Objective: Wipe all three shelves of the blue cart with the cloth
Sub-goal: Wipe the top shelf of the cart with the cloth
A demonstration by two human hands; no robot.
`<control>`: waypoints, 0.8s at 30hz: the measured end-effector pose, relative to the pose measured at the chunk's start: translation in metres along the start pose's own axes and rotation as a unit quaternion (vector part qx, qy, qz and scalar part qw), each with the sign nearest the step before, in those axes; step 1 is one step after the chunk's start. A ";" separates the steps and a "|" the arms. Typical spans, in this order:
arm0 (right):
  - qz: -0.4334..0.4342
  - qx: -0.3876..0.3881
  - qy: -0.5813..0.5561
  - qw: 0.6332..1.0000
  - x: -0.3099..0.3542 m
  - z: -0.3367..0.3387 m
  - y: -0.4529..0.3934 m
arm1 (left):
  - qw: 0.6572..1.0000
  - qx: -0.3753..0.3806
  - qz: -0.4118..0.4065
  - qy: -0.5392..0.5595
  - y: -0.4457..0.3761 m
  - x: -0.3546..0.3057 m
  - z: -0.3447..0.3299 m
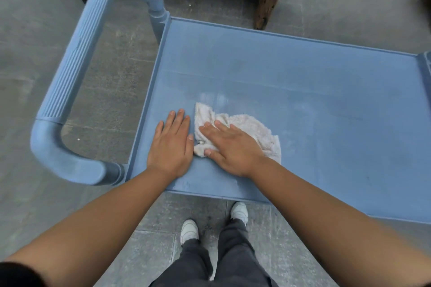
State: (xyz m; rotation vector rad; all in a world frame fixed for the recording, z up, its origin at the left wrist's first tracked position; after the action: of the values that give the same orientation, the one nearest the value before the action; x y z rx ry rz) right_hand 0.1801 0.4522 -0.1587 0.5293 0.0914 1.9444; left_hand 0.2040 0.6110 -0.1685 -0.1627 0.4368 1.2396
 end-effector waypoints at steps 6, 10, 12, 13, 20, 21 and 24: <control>-0.006 0.018 -0.074 0.997 0.027 -0.018 0.039 | 0.998 -0.024 -0.005 0.053 -0.001 0.003 0.002; -0.015 0.035 -0.167 0.985 0.030 -0.016 0.051 | 0.999 -0.022 -0.015 0.042 -0.002 0.003 0.002; -0.004 0.037 -0.183 0.982 0.026 -0.009 0.052 | 0.999 -0.010 -0.013 0.039 -0.001 0.003 0.003; 0.022 0.039 -0.151 0.988 0.026 -0.006 0.052 | 0.999 0.000 -0.013 0.042 0.000 0.004 0.004; 0.134 0.062 0.104 0.984 0.018 -0.017 0.049 | 0.996 0.078 0.002 -0.032 0.028 0.021 0.007; 0.135 0.058 0.110 0.983 0.019 -0.019 0.047 | 0.996 0.081 0.009 -0.034 0.038 0.025 0.007; 0.132 0.054 0.115 0.983 0.020 -0.024 0.041 | 0.995 0.083 0.033 -0.041 0.059 0.026 0.006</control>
State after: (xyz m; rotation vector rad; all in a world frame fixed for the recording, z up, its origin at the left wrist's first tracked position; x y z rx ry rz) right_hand 0.1283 0.4565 -0.1619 0.4017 0.2880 2.2649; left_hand 0.1561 0.6549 -0.1671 0.0450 0.4741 1.2638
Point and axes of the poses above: each hand's wrist, its own y-axis away from the middle knuckle, its own z-axis out of the back of the hand, x = y × z, the point moved 5 cm from there along -y, towards the middle knuckle, and after that the axes turned 3 degrees about y, right-handed, at the moved point
